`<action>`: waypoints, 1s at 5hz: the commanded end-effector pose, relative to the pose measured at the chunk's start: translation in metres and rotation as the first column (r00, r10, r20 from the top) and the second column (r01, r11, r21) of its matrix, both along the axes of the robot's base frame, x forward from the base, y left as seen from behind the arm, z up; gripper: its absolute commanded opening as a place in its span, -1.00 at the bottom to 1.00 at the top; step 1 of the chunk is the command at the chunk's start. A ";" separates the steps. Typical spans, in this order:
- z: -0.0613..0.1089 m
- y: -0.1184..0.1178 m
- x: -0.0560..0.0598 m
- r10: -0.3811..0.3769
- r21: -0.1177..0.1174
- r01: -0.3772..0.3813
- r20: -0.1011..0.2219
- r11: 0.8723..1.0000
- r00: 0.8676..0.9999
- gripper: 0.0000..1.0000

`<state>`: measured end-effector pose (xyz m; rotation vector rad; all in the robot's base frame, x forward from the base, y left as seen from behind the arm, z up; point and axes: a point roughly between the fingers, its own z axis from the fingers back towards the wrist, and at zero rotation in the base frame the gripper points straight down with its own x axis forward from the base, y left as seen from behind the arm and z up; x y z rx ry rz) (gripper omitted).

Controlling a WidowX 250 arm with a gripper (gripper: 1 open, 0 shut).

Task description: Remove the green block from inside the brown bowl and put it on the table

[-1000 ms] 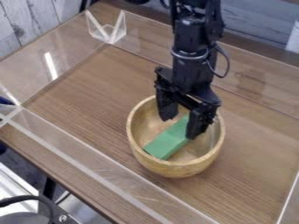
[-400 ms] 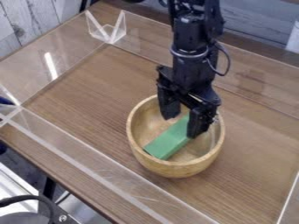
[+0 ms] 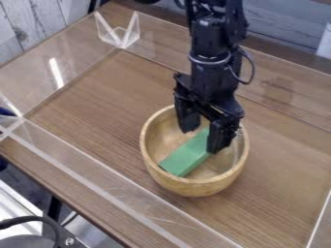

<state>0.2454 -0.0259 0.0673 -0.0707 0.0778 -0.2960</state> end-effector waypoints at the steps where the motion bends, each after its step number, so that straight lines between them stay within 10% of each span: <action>1: 0.016 0.000 0.006 -0.004 -0.010 0.004 0.069 1.000 0.998 1.00; 5: 0.007 0.005 0.003 -0.016 -0.006 0.016 0.053 1.000 0.998 1.00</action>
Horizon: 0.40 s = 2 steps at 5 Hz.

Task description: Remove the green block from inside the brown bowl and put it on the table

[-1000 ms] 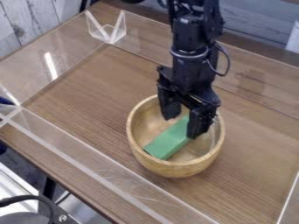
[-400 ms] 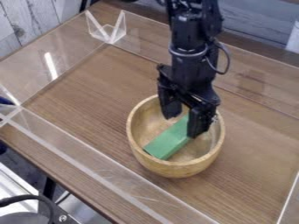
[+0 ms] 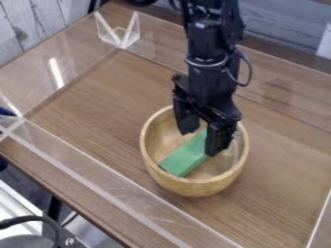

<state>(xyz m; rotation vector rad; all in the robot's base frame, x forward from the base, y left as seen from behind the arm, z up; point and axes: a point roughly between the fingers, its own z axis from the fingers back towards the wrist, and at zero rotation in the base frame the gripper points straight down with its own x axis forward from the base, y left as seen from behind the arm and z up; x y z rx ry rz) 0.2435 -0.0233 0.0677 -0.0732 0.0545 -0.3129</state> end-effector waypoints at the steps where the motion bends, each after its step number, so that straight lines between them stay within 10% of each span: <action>1: -0.002 0.007 0.003 -0.002 0.010 0.002 0.012 1.000 1.000 1.00; 2: -0.014 0.012 -0.001 -0.009 0.017 0.009 -0.009 1.000 1.000 1.00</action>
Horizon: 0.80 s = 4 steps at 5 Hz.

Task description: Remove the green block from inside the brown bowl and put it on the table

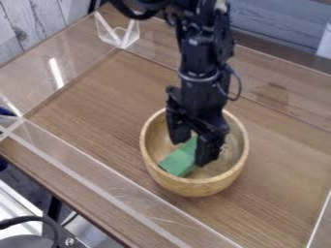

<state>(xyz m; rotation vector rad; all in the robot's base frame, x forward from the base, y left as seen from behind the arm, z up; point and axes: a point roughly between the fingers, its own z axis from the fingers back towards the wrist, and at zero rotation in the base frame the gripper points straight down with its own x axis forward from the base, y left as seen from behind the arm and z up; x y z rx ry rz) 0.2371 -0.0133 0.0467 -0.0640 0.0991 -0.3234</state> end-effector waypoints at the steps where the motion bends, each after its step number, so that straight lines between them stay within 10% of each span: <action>1: -0.004 0.005 0.004 0.002 0.005 -0.002 0.012 1.000 1.000 1.00; 3: -0.020 0.011 0.004 -0.002 0.016 0.002 -0.027 1.000 1.000 1.00; 4: -0.025 0.013 0.004 -0.004 0.018 0.005 -0.039 1.000 0.999 -1.00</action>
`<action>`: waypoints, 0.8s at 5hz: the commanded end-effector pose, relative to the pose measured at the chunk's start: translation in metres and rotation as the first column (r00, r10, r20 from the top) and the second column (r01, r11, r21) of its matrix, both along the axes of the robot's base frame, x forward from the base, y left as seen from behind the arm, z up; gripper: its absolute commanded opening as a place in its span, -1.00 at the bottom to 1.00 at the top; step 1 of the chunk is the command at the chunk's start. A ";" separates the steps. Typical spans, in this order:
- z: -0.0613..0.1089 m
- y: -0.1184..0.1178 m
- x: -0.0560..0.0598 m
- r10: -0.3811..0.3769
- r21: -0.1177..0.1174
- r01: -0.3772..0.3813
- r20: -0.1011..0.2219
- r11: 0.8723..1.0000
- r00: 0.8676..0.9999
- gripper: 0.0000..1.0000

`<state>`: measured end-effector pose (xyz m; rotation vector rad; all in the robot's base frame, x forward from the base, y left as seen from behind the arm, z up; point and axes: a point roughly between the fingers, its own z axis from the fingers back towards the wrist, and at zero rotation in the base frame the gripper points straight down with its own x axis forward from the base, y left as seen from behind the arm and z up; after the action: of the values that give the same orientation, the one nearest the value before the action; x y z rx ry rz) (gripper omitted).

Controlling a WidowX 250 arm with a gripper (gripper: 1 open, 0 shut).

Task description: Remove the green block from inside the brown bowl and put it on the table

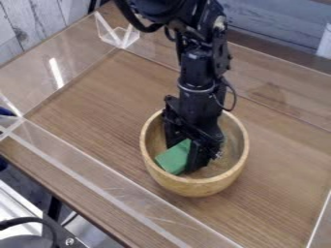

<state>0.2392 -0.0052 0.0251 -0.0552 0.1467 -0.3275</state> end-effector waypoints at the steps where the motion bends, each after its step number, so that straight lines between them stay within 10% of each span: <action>1: -0.007 0.007 0.001 -0.005 -0.001 0.005 -0.004 1.000 1.000 -1.00; 4: -0.011 0.014 -0.005 -0.033 -0.015 0.033 -0.028 0.999 0.999 -1.00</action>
<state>0.2348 -0.0009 0.0221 -0.0672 0.1605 -0.3696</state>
